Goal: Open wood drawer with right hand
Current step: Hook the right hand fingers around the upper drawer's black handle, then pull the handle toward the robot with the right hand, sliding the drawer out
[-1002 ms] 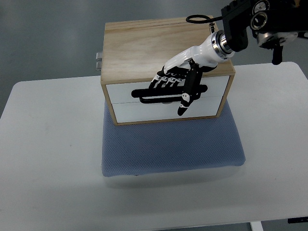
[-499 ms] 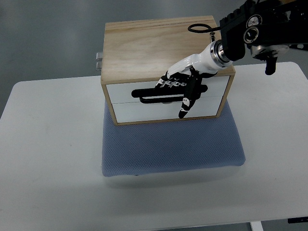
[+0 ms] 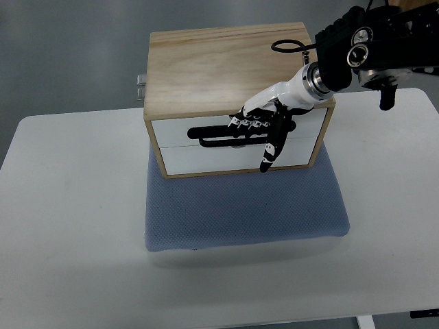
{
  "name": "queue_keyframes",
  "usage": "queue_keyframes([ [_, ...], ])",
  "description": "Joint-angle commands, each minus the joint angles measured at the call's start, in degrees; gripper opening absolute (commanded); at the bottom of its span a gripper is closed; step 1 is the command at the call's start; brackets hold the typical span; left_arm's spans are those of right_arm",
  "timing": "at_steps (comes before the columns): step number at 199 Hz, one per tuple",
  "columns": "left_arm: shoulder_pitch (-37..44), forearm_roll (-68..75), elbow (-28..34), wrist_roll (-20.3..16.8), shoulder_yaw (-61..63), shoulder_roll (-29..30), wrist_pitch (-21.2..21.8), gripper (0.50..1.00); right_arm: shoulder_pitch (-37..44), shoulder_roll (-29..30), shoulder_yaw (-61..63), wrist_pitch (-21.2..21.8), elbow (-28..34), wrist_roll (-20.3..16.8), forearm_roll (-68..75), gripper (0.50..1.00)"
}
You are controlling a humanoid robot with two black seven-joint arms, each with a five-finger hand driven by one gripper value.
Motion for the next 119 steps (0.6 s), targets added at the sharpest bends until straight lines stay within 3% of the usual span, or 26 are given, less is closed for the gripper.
queue_keyframes([
  [1, 0.0, 0.0, 0.0, 0.0, 0.0, 0.0, 0.0, 1.0, 0.06, 0.23, -0.57, 0.37, 0.09, 0.0, 0.0, 0.944],
  [119, 0.0, 0.0, 0.0, 0.0, 0.0, 0.0, 0.0, 1.0, 1.02, 0.05, -0.75, 6.7, 2.02, -0.09, 0.0, 0.944],
])
